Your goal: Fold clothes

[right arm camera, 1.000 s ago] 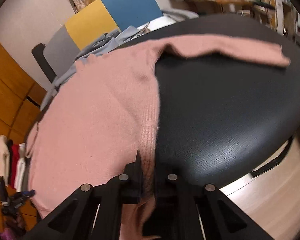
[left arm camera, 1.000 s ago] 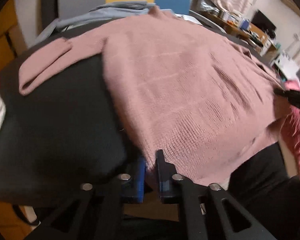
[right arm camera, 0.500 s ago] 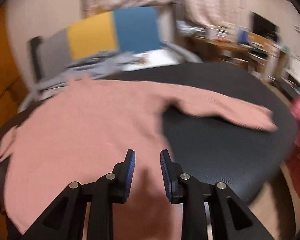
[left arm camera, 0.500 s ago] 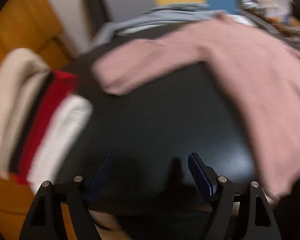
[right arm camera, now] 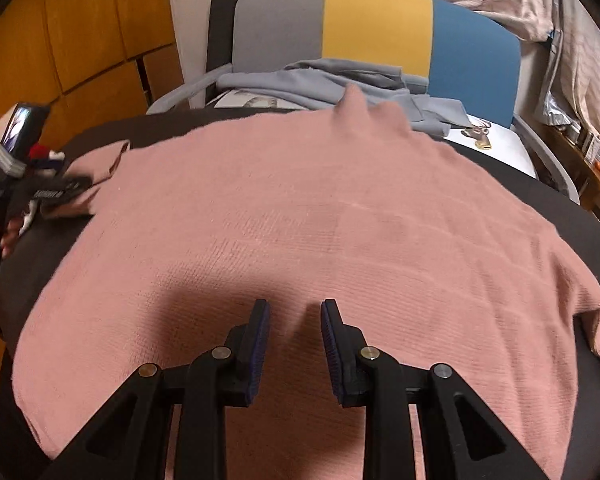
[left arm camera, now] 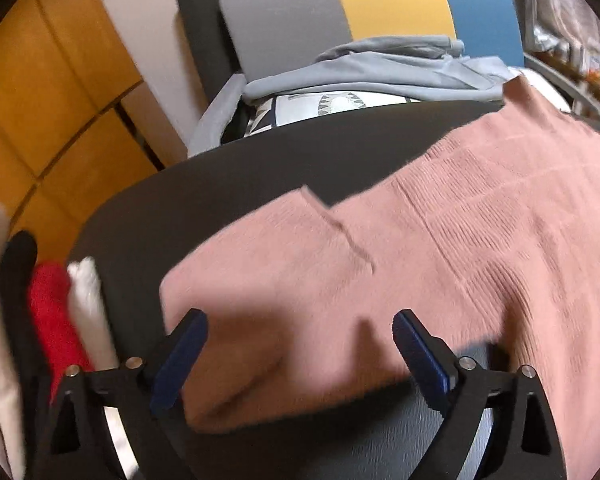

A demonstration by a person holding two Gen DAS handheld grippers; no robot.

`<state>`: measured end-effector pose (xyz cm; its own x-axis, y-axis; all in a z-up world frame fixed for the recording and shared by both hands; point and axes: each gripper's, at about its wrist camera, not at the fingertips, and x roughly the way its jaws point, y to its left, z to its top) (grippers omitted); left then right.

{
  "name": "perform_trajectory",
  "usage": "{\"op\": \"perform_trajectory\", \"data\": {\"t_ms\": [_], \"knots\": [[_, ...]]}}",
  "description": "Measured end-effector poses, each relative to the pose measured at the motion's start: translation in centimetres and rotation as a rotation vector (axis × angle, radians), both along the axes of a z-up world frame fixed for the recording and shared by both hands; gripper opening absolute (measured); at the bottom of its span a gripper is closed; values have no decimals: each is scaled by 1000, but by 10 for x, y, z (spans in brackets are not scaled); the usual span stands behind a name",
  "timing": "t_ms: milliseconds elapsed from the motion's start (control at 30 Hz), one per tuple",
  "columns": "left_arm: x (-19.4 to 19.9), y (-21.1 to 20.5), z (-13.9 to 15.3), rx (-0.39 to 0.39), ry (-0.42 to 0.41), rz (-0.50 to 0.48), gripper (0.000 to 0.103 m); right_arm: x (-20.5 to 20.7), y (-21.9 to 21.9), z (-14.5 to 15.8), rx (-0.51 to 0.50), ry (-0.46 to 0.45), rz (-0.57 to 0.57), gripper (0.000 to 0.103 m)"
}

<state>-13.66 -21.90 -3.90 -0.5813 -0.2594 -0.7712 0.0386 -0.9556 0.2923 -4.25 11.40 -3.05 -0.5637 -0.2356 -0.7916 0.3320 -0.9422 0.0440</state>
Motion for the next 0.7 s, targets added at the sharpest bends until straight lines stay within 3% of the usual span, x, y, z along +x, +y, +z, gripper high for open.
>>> {"op": "perform_trajectory", "data": {"t_ms": [133,200,233,300,367,400,533,700], "knots": [[-19,-2,-18,-29,-35,16,94,-1,-6,-16,-27,-13,2,27],[-17,-10,-22,6,-30,9,94,-2,-2,-22,-56,-5,-6,28],[-16,-14,-24,27,-30,8,88,-2,-1,-24,-65,6,-5,28],[-17,-22,-20,109,-56,20,63,-1,1,-27,-92,23,-9,28],[-18,-30,-16,183,-79,33,14,-1,6,-29,-130,22,-18,28],[-19,-32,-11,182,-74,47,5,-2,8,-30,-151,16,-25,28],[-17,-41,23,214,-21,102,6,-3,19,-30,-244,1,-38,28],[-9,-34,98,288,114,87,6,-3,33,-32,-356,-21,-50,28]]}}
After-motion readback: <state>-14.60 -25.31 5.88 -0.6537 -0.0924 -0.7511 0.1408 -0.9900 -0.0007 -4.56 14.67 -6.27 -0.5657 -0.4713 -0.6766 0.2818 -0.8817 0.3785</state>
